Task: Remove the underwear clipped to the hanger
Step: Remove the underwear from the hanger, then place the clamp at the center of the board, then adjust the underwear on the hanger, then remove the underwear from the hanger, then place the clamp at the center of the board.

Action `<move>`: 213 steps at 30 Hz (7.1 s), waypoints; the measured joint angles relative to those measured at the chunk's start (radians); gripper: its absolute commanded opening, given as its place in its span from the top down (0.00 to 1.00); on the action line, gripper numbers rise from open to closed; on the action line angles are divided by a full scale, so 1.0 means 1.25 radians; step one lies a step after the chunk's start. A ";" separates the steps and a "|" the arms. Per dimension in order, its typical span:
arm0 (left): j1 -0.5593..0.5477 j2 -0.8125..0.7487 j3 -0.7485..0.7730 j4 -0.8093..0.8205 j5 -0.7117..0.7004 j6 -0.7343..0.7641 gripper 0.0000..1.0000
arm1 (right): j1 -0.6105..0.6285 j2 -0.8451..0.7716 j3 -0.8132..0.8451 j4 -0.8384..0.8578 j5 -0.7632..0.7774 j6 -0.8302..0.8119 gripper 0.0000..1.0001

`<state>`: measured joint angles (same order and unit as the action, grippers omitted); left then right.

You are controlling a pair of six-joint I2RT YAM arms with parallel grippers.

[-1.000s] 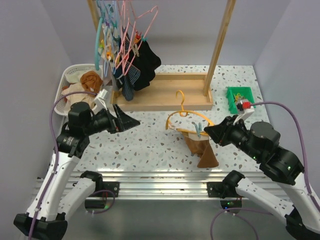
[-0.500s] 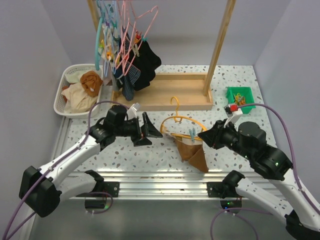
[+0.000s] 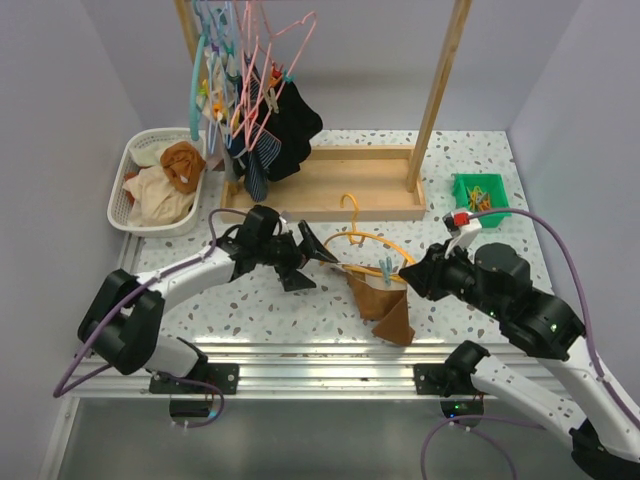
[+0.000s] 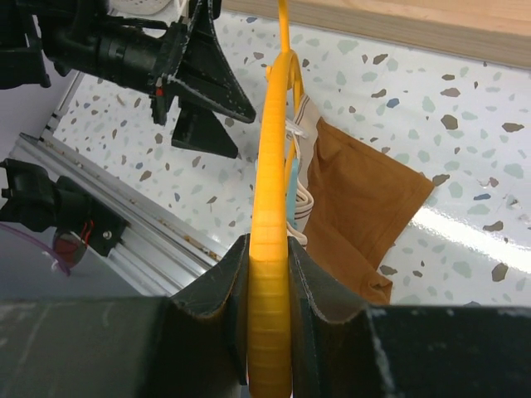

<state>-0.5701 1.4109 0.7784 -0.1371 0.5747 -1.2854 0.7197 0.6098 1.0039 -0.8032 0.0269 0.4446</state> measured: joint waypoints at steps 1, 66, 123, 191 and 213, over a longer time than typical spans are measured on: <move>0.000 0.015 0.004 0.009 0.001 -0.011 0.00 | 0.000 -0.002 0.000 -0.002 0.000 -0.003 1.00; -0.034 0.062 0.030 -0.127 -0.064 0.225 0.25 | 0.001 -0.001 -0.016 -0.079 0.083 -0.020 1.00; -0.206 0.181 0.385 -0.055 -0.082 -0.027 0.49 | -0.001 0.073 0.011 -0.052 0.070 -0.076 1.00; -0.204 0.257 0.180 0.459 0.121 -0.346 1.00 | 0.016 0.119 0.023 -0.048 0.133 -0.079 1.00; -0.107 0.092 0.124 0.151 0.099 -0.003 0.16 | 0.017 0.114 0.031 -0.056 0.175 -0.069 1.00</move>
<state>-0.7036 1.5257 0.9337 0.0521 0.6991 -1.2896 0.7406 0.7521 1.0420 -0.8738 0.2455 0.3588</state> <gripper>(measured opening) 0.828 0.215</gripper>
